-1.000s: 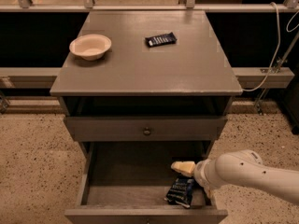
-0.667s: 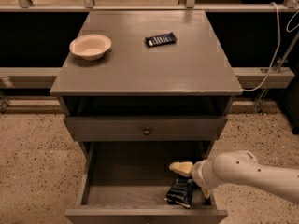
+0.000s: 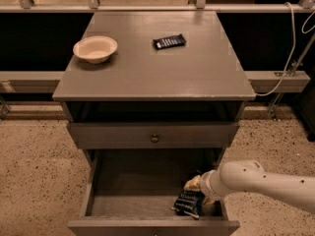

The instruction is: Pick blue chip bag from middle drawer and place on counter

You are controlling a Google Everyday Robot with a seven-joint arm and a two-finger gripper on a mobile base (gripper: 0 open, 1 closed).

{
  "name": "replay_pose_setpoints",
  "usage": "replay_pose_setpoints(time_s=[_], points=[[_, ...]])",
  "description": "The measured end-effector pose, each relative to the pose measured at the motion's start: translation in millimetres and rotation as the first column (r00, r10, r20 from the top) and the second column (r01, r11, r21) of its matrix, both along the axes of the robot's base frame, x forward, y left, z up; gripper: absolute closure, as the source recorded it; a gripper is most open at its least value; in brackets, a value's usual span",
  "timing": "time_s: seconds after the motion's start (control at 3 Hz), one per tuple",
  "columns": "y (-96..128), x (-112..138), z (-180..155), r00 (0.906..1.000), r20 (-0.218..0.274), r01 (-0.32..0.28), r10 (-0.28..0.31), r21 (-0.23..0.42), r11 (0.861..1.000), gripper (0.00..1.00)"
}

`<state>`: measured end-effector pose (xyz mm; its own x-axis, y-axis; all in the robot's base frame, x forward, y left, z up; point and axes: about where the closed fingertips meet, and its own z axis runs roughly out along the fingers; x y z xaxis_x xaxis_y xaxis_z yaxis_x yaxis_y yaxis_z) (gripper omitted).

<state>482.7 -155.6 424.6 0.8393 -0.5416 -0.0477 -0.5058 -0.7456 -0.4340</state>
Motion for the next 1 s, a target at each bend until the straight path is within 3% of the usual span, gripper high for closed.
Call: replay_pose_setpoints(time_s=[0.67, 1.0], points=[[-12.1, 4.0, -26.3, 0.9984, -0.036, 0.043, -0.043, 0.008, 0.999, 0.32], [-11.6, 3.2, -35.4, 0.9977, -0.043, 0.052, -0.052, 0.013, 0.999, 0.37]])
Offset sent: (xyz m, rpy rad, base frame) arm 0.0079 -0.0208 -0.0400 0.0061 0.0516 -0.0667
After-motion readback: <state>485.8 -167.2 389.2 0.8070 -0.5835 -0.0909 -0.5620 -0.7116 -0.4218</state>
